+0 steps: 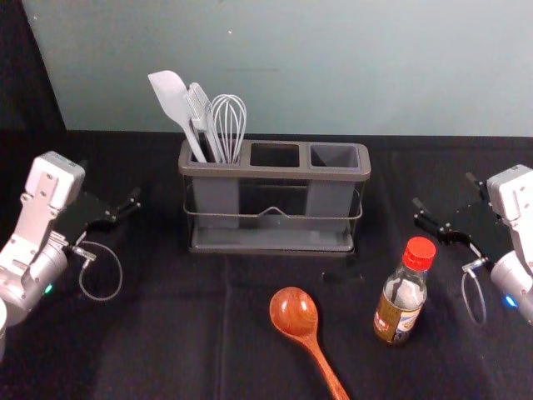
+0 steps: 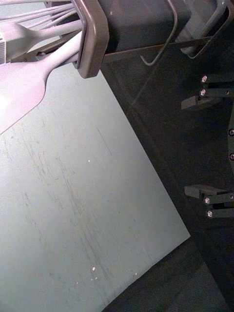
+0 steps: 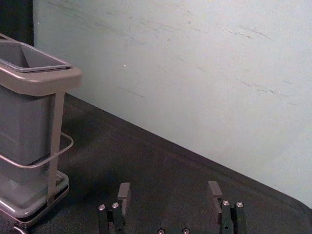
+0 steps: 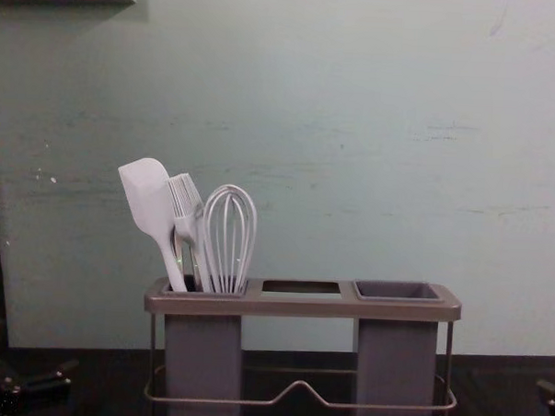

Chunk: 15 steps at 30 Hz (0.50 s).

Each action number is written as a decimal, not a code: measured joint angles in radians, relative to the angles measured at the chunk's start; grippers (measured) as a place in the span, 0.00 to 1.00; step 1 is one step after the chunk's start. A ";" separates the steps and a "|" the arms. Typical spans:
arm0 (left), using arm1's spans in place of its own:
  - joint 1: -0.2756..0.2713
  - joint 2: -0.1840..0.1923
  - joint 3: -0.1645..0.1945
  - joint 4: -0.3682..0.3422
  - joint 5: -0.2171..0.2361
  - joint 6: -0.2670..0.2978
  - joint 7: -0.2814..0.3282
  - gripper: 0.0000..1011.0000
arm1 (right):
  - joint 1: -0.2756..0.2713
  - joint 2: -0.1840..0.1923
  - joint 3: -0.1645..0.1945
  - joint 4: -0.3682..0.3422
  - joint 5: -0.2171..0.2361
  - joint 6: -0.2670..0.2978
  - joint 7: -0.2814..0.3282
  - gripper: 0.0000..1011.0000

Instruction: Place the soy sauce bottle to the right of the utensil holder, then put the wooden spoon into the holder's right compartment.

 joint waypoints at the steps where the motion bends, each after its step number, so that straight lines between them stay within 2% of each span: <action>1: 0.000 0.000 0.000 0.000 0.000 0.000 0.000 0.99 | 0.000 0.000 0.000 0.000 0.000 0.000 0.000 0.99; 15: 0.000 0.000 0.000 0.000 0.000 0.000 0.000 0.99 | 0.000 0.000 0.000 0.000 0.000 0.000 0.000 0.99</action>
